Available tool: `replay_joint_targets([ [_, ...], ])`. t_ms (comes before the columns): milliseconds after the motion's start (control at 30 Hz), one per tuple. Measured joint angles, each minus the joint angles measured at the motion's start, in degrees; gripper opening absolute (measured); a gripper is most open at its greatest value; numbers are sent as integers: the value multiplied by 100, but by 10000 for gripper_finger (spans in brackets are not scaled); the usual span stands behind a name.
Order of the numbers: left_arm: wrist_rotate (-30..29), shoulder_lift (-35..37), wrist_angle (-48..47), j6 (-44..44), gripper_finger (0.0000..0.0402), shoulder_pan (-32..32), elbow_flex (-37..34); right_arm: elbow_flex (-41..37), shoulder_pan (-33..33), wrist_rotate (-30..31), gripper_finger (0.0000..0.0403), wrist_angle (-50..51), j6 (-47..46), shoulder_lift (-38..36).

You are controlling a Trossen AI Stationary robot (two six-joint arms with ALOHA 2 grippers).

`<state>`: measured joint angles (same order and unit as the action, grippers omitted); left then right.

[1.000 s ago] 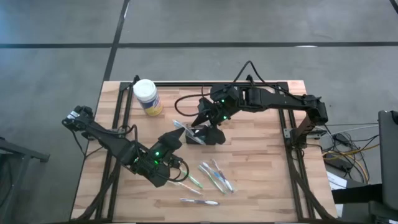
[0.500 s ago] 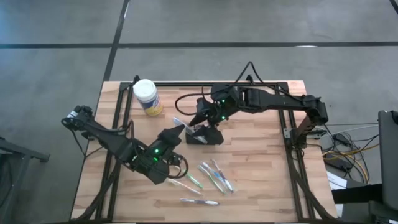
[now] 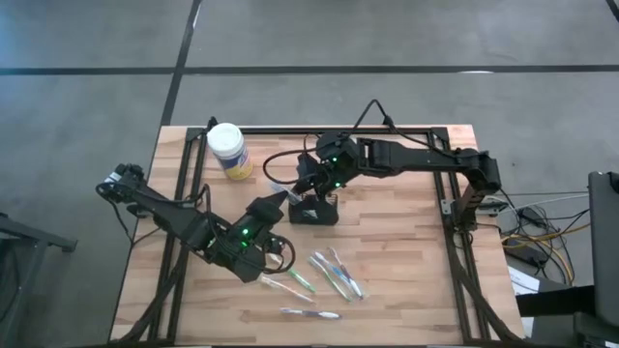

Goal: Pick & Place toothbrushing station
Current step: Put the left blue toothbrush into the mesh organizer

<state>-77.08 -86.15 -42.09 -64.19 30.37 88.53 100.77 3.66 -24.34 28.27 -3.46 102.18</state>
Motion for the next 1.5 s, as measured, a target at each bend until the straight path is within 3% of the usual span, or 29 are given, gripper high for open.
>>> replay_joint_targets([
  [267,13,0,2,12,0,-2,-22,0,-2,-10,20,2,245,-66],
  [467,17,0,-15,14,9,34,-31,0,0,25,13,29,386,-107],
  [700,-83,315,-70,330,59,423,31,1,-4,30,11,160,592,-491],
  [867,-88,807,-55,1336,99,854,40,-4,-66,360,11,202,885,-848],
  [967,465,1297,-55,2561,120,1039,31,-9,-195,582,11,129,1144,-999],
  [1100,2279,2078,116,4319,146,985,-33,-11,-449,1028,11,97,1614,-1069],
  [1167,2914,2397,394,4786,160,830,-253,-13,-575,1230,11,59,1821,-1008],
  [1300,3465,2857,1456,4557,192,648,-1013,-25,-793,1877,11,-173,2257,-867],
  [1500,3576,3021,3528,3446,249,548,-1963,-13,-820,2009,11,-628,2497,-705],
])
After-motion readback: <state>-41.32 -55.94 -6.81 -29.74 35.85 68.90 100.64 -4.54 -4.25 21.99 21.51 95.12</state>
